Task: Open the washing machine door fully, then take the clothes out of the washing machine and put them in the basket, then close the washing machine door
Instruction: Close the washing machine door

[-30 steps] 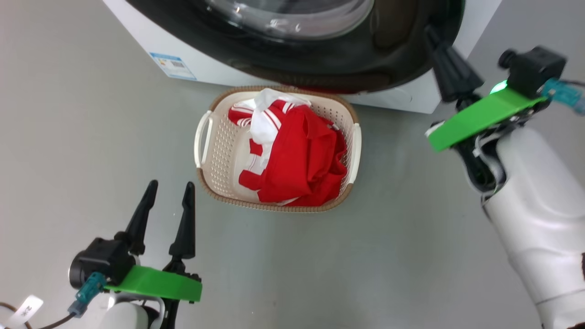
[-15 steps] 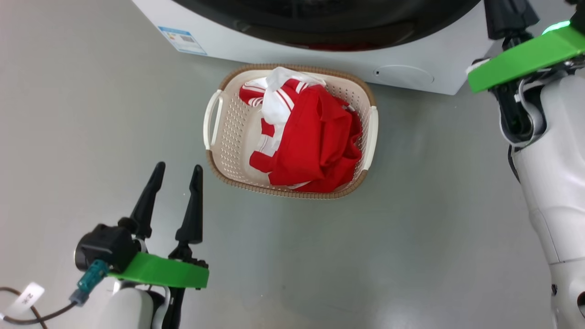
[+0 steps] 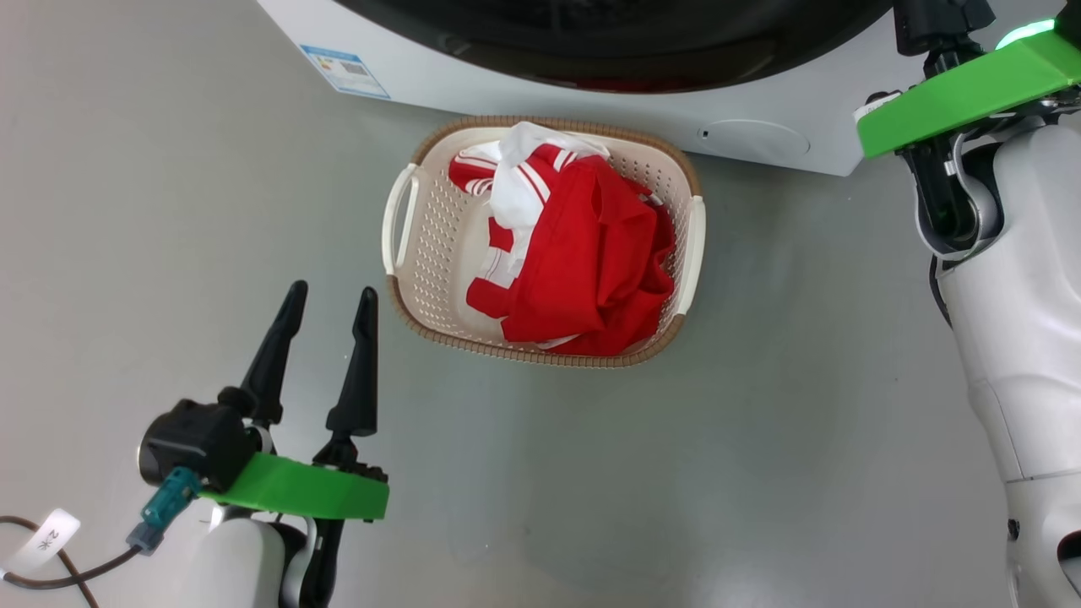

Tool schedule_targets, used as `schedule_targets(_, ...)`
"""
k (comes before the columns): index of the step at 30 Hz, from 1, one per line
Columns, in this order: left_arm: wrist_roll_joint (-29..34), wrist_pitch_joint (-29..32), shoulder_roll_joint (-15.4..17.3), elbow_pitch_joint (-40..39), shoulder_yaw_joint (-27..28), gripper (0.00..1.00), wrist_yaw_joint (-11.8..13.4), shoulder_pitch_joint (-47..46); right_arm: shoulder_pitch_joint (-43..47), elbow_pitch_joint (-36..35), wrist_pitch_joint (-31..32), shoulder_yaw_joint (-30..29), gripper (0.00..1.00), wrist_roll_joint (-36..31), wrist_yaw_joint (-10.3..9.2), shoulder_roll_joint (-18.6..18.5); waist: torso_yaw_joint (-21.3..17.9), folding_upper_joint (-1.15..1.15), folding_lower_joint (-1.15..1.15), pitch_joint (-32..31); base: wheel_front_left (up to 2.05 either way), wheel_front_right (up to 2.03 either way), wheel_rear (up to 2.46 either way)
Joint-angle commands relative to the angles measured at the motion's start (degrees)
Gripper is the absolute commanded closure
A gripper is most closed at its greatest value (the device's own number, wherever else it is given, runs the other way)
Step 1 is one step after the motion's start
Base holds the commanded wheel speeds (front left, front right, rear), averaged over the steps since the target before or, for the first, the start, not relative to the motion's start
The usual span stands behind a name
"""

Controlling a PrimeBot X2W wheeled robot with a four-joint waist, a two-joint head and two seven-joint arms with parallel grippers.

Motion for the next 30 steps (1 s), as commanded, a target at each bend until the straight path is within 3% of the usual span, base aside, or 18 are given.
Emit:
schedule_targets(1,-0.27,-0.46,1.13,-0.93,1.96,0.0,-0.17,-0.12,1.17,-1.48,-0.27,1.23,1.0,-0.12,0.0,0.89,-0.35,0.0,0.0,-0.52,0.0,0.0,0.0)
schedule_targets(7,0.2,-0.46,1.13,0.08,2.33,0.0,-0.17,0.39,4.01,-1.18,-0.27,3.83,1.0,0.69,0.0,0.77,-1.24,0.0,0.0,-2.15,0.0,0.0,0.0)
schedule_targets(9,0.42,-0.46,1.13,0.66,2.6,0.0,-0.17,0.66,5.45,-1.24,-0.27,4.55,0.9,0.94,0.0,0.79,-1.66,0.0,0.0,-3.02,0.0,0.0,0.0)
schedule_targets(10,0.57,-0.46,1.13,0.94,2.77,0.0,-0.17,0.85,6.22,-1.31,-0.27,4.82,0.81,1.12,0.0,0.78,-1.91,0.0,0.0,-3.5,0.0,0.0,0.0)
schedule_targets(12,0.92,-0.46,1.13,1.43,3.15,0.0,-0.17,1.26,7.75,-1.56,-0.27,5.34,0.5,1.33,0.0,0.65,-2.46,0.0,0.0,-4.44,0.0,0.0,0.0)
schedule_targets(13,1.12,-0.46,1.13,1.66,3.28,0.0,-0.17,1.47,8.56,-1.69,-0.27,5.56,0.19,1.46,0.0,0.58,-2.72,0.0,0.0,-4.94,0.0,0.0,0.0)
schedule_targets(14,1.27,-0.46,1.17,1.86,3.43,0.0,-0.17,1.71,9.36,-1.75,-0.27,5.76,0.0,1.58,0.0,0.5,-3.03,0.0,0.0,-5.41,0.0,0.0,0.0)
schedule_targets(30,1.71,-0.46,4.18,6.41,5.63,0.0,-0.17,6.15,24.82,-3.39,-0.27,6.03,0.0,1.6,0.0,-0.69,-8.95,0.0,0.0,-13.68,0.0,0.0,0.0)
